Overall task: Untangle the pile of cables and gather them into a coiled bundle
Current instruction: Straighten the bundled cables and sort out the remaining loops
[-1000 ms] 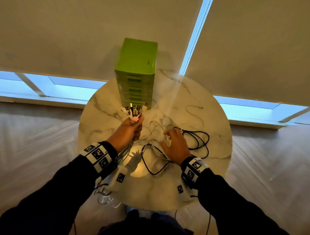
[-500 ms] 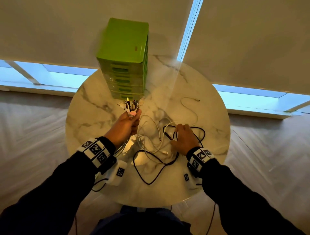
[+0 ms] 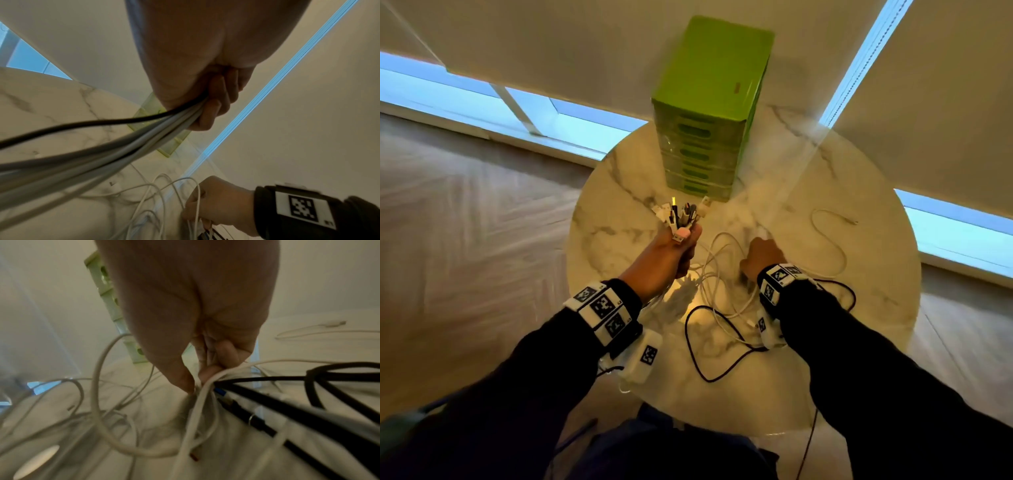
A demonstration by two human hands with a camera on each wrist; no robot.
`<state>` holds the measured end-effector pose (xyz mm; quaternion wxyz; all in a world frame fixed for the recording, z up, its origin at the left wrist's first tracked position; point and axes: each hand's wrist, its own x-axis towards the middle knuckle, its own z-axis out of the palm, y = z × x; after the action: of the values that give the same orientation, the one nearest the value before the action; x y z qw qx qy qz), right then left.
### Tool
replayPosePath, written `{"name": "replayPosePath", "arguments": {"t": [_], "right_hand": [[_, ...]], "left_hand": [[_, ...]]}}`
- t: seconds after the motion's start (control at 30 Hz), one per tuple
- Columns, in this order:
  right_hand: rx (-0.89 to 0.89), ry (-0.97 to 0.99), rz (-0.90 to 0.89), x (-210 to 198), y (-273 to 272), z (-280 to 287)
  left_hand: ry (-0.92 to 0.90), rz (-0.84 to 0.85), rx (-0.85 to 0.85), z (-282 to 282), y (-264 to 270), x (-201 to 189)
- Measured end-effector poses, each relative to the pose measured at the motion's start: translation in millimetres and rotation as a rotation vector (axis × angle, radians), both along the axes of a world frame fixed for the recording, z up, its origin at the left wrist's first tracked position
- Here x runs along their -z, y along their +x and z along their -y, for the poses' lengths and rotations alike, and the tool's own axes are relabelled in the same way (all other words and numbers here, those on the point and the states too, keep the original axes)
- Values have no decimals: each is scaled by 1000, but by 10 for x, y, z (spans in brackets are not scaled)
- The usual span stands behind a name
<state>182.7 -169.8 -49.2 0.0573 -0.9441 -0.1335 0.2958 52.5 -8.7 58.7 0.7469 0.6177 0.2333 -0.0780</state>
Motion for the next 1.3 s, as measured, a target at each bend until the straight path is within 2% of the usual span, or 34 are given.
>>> {"name": "replayPosePath", "arguments": {"t": [0.13,0.23,0.4,0.5,0.57,0.63,0.7,0.77,0.87,1.03,1.3], "right_hand": [[-79,-22,-7,45,47,-66],[-90,20,43,-98,108,-62],[41,471,290,-613,344,-57],[202,699,404,-1022,337,-106],[293,846,425,-1139,242,-166],[380,977,338,-1190,40,-228],[472,1165,109,-1240,-248,-303],[459,1283,-81,-1315,-601,-393],[297,1254,-96,-1341,-1009,-493],[121,1199,9,-1355,-1336,-583],[110,1190,20,-1269,-1594,-713]], "left_hand": [[-25,0,-18,-72,-134,70],[-41,4,-27,-124,-191,99],[-54,18,-50,-215,-196,98],[-73,21,-47,-221,-203,62],[-83,35,-45,-215,-219,46],[-112,57,-77,-210,-224,34],[-165,78,-147,-225,-207,14],[-213,79,-215,-271,-196,-14],[-202,103,-199,-371,-231,-28],[-129,296,1,-390,-386,-111],[-8,289,-56,-411,-539,-167]]}}
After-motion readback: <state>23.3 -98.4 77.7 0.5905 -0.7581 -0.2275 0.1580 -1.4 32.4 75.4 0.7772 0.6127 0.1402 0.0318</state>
